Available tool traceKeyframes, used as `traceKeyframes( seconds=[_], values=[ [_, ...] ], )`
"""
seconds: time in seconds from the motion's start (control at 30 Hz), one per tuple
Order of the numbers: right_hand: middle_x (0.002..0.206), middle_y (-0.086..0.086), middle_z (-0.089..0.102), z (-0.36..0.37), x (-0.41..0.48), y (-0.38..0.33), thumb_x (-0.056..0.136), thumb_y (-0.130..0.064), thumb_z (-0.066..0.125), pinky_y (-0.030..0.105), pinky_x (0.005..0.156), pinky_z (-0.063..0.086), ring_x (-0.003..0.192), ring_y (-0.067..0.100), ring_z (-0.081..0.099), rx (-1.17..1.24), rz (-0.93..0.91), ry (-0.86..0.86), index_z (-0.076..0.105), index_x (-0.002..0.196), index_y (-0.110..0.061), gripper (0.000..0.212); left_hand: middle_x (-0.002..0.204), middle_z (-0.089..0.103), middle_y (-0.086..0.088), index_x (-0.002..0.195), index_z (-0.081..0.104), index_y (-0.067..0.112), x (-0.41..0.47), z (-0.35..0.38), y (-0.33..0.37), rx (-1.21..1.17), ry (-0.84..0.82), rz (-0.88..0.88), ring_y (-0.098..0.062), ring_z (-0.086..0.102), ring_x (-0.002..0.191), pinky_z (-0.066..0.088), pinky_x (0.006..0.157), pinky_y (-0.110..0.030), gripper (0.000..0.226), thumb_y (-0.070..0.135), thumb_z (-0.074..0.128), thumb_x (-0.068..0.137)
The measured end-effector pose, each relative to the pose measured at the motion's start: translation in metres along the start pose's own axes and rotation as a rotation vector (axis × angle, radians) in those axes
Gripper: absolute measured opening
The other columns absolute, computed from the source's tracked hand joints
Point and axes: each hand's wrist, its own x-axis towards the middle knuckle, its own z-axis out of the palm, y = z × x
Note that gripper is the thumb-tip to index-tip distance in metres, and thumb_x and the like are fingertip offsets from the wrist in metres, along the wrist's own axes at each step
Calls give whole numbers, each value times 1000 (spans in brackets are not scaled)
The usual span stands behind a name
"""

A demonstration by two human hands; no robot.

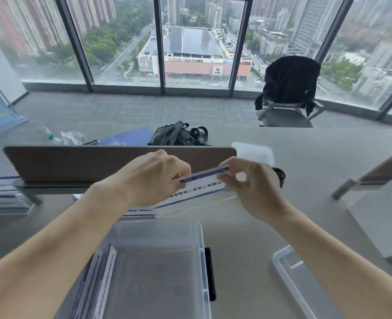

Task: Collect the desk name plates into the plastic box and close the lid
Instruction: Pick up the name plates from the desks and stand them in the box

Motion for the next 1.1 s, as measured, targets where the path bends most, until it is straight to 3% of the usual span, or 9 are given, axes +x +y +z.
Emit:
traceKeyframes(
  seconds=[0.07,0.13,0.23,0.4,0.53,0.8,0.93,1.0,1.1],
  values=[
    [95,-17,70,9,-8,-13,93,-22,74,17,79,58,92,7,73,75,26,8,70,109,-26,16,73,68,13,92,75,30,-19,-2,-3,-3,49,-39,-12,69,74,59,71,-37,10,36,68,96],
    [131,-10,62,28,-18,-22,92,-31,75,20,102,51,126,5,59,170,122,80,56,138,-22,51,67,66,12,85,75,26,-38,-2,-12,-60,93,-111,-8,66,71,57,70,-35,14,35,69,93],
    [159,1,43,70,-40,-40,96,-41,66,31,119,34,145,12,42,430,520,61,33,157,-19,73,62,65,7,74,73,21,-62,1,-24,-156,124,-234,-6,61,66,55,67,-32,20,32,70,90],
    [110,4,75,158,-74,-69,107,-26,52,42,86,63,92,21,73,1024,930,-198,65,122,-9,26,66,71,4,70,74,16,-89,22,-34,-219,120,-412,-15,67,66,59,63,-32,17,26,70,83],
    [86,6,81,209,-93,-64,106,-8,51,28,58,61,76,21,77,941,952,-280,71,103,-10,20,78,68,-3,68,63,15,-104,59,-42,-212,31,-557,-25,67,71,59,63,-33,14,26,67,77],
    [88,13,78,280,-128,-29,104,-4,52,24,52,57,66,17,77,813,973,-479,68,106,-3,16,61,52,-4,61,41,17,-135,139,-77,-233,-135,-749,-22,53,52,37,45,-23,38,27,64,90],
    [67,7,67,320,-141,-5,90,-3,63,31,61,51,58,23,64,571,981,-570,69,81,-9,12,71,62,-14,63,49,13,-148,180,-81,-250,-151,-808,-35,71,78,44,52,-27,30,20,65,88],
    [64,1,61,338,-146,10,78,-11,67,37,65,45,62,25,58,447,954,-592,62,70,-16,10,83,69,-19,65,45,13,-149,202,-82,-262,-173,-831,-38,73,84,48,59,-31,31,17,63,89],
    [87,0,62,359,-142,25,86,-20,69,40,70,52,88,31,67,375,970,-557,44,93,-21,27,79,67,-17,63,40,14,-146,228,-90,-236,-199,-840,-37,73,84,46,59,-32,38,17,63,92]
  ],
)
